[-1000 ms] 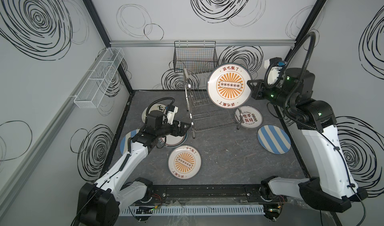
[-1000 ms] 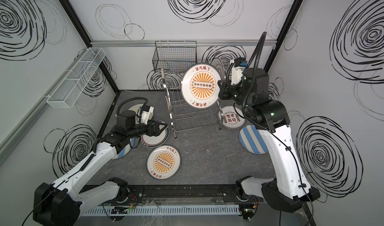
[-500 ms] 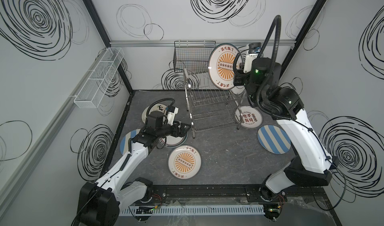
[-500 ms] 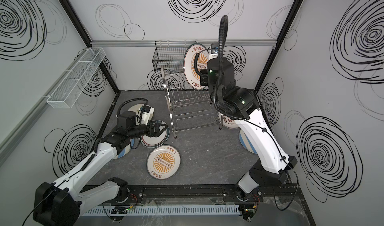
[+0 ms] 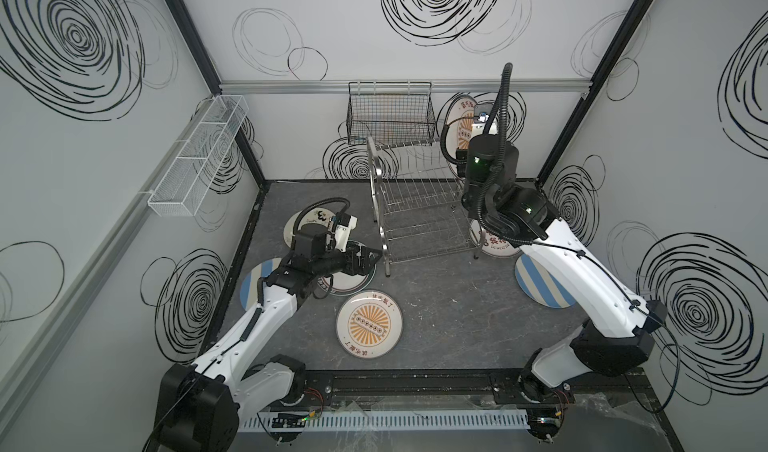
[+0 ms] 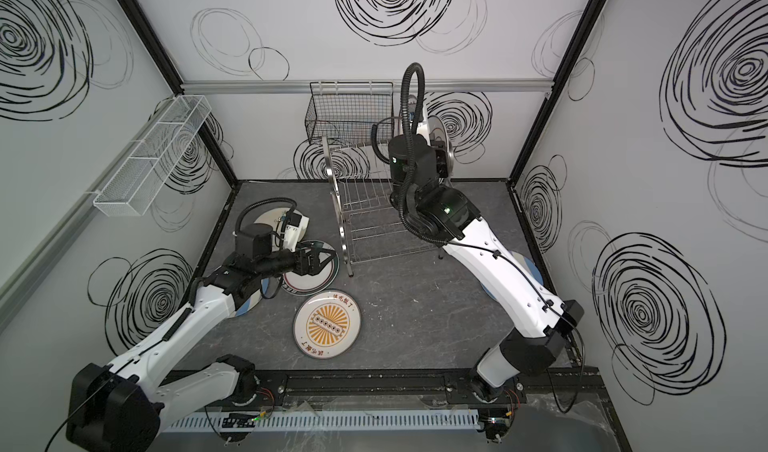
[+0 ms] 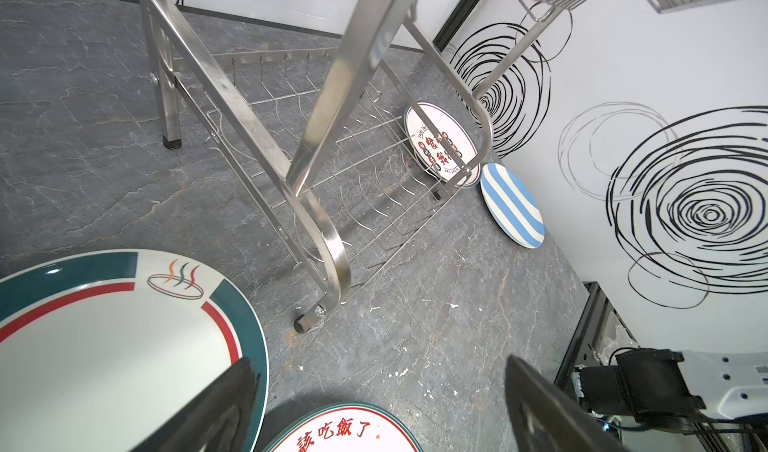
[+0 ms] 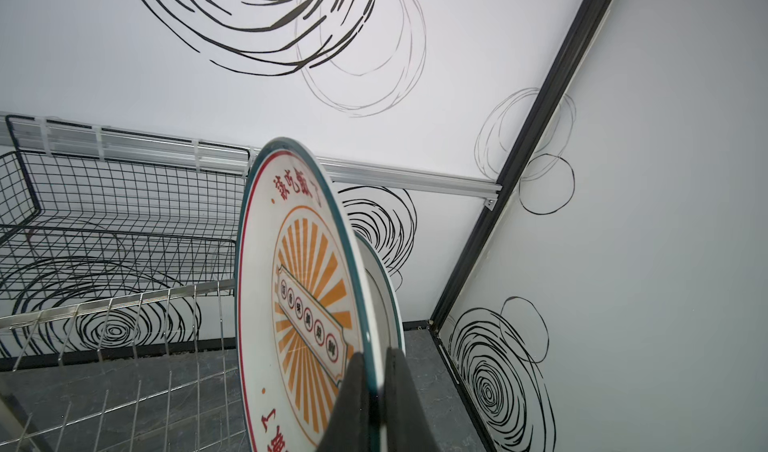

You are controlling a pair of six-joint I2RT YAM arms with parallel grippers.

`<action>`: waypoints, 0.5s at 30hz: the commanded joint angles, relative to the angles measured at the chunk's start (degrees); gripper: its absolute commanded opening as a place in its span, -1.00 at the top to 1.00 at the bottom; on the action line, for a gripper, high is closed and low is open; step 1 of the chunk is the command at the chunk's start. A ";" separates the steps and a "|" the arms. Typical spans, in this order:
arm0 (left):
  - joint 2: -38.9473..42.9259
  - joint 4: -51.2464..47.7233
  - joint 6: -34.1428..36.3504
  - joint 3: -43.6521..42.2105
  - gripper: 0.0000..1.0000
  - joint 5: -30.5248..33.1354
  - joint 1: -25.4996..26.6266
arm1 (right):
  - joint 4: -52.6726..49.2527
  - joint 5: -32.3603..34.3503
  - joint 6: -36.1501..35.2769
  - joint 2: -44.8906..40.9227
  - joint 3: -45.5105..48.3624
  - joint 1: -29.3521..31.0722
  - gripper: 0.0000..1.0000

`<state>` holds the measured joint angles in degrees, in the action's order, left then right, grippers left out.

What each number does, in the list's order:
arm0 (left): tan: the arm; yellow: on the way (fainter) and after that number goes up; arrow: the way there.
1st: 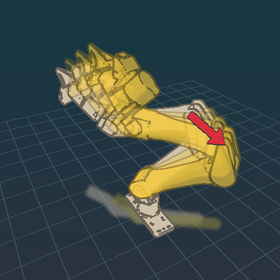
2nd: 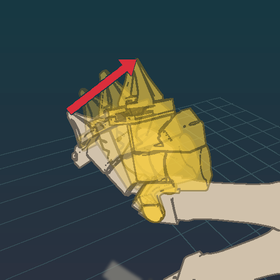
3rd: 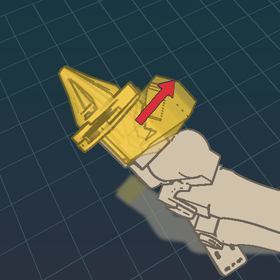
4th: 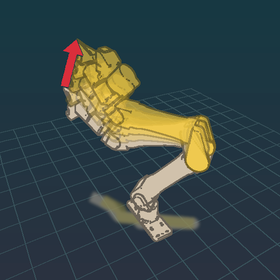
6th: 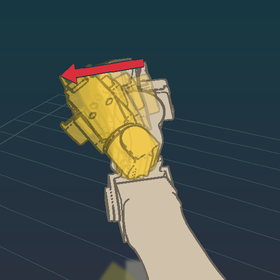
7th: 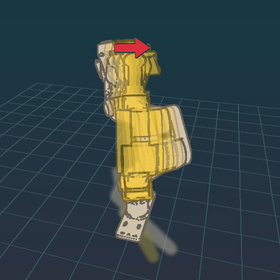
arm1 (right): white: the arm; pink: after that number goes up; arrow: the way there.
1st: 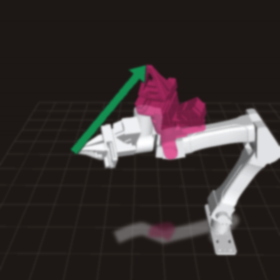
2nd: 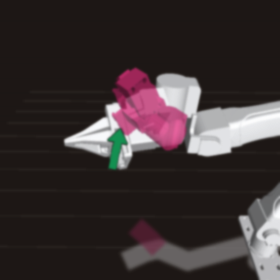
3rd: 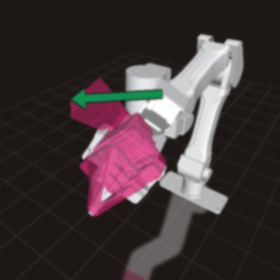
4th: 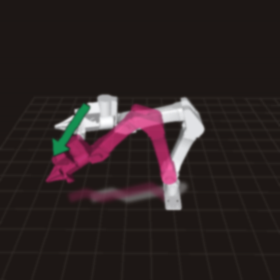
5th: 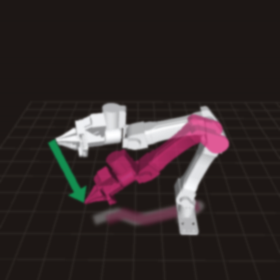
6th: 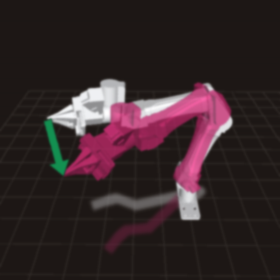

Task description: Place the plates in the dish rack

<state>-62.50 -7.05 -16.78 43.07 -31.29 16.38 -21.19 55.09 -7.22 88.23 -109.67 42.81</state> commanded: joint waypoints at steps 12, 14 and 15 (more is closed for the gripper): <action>-0.55 3.53 -0.78 -0.84 -0.92 -2.37 -1.22 | 2.94 -7.94 5.68 1.04 0.54 -7.80 1.00; -0.47 3.53 -0.81 -0.95 -0.92 -2.38 -1.33 | 3.08 -9.24 6.17 1.21 0.56 -8.26 1.00; -0.45 3.54 -0.86 -0.97 -0.92 -2.37 -1.38 | 3.29 -9.22 6.04 1.43 0.54 -8.26 1.00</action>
<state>-62.74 -5.98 -17.23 42.74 -32.36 15.49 -21.10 47.62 -2.66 89.27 -109.10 34.96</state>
